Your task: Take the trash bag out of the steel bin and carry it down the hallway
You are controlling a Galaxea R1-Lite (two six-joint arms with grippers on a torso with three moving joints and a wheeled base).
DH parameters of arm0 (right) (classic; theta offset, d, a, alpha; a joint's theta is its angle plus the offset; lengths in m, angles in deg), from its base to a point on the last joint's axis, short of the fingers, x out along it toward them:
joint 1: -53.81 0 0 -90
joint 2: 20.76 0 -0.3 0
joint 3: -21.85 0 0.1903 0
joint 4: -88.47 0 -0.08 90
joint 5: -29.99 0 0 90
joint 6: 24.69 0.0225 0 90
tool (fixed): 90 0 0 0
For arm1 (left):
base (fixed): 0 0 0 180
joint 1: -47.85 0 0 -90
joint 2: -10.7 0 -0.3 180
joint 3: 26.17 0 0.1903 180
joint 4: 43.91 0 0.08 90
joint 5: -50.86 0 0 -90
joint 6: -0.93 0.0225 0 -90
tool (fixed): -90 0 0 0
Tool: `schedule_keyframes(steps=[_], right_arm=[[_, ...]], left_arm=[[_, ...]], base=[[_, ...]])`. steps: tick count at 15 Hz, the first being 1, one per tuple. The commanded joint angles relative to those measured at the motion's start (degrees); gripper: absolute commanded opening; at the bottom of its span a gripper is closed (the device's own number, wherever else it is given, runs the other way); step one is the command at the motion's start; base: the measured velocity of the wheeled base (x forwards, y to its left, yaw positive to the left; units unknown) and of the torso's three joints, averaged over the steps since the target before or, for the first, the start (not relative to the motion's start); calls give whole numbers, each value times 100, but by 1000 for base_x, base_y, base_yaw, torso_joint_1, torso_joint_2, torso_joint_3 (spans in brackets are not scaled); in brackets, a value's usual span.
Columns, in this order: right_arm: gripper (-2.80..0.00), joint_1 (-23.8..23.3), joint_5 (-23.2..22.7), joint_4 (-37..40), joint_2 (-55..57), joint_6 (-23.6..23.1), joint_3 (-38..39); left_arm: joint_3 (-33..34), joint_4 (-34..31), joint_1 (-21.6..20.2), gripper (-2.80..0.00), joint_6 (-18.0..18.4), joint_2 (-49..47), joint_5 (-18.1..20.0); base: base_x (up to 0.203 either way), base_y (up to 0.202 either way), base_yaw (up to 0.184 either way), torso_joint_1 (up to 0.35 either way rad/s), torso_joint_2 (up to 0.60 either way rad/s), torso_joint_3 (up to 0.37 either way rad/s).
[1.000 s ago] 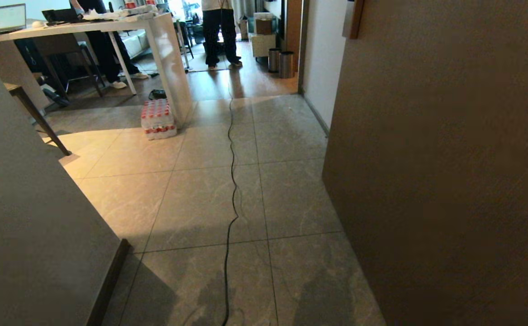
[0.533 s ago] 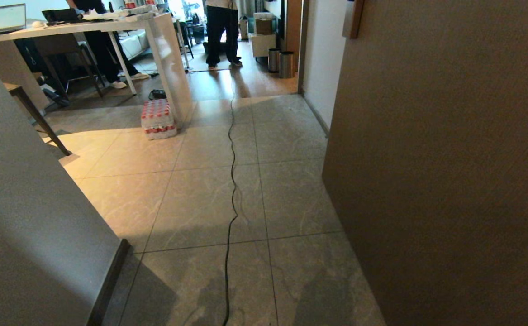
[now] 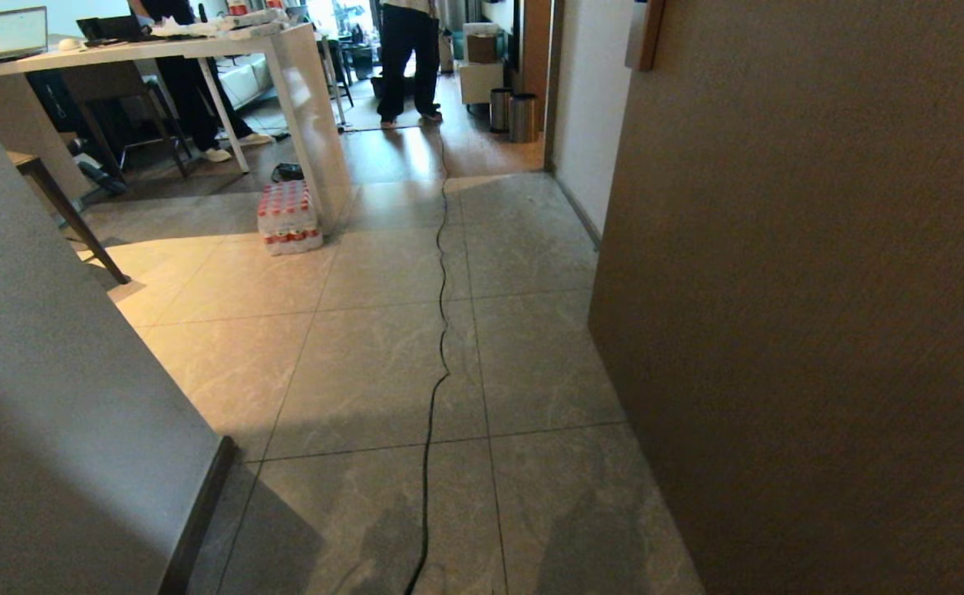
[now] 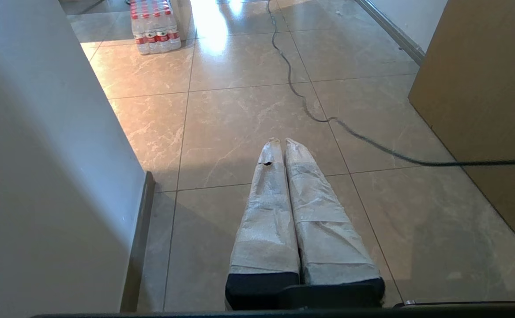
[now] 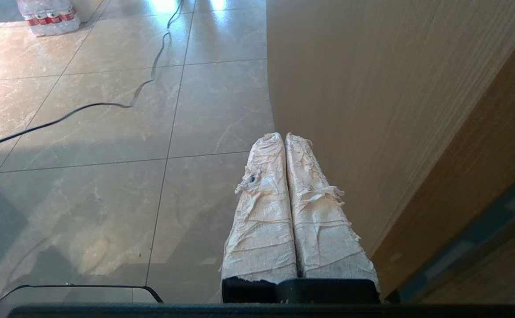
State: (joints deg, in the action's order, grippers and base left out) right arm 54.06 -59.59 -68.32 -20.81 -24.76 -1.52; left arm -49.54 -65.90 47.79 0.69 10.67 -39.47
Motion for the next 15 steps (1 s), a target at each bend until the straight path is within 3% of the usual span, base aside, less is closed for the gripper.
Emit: schedule_keyframes(steps=[1, 15], right_arm=[[-280, 2, 1, -2, 5, -1, 0], [-280, 2, 1, -2, 5, -1, 0]], left_arm=[[70, 3, -4, -280, -2, 2, -2], [62, 3, -4, -280, -2, 2, -2]], base=[[0, 0, 0, 0, 0, 0], [0, 0, 0, 0, 0, 0]])
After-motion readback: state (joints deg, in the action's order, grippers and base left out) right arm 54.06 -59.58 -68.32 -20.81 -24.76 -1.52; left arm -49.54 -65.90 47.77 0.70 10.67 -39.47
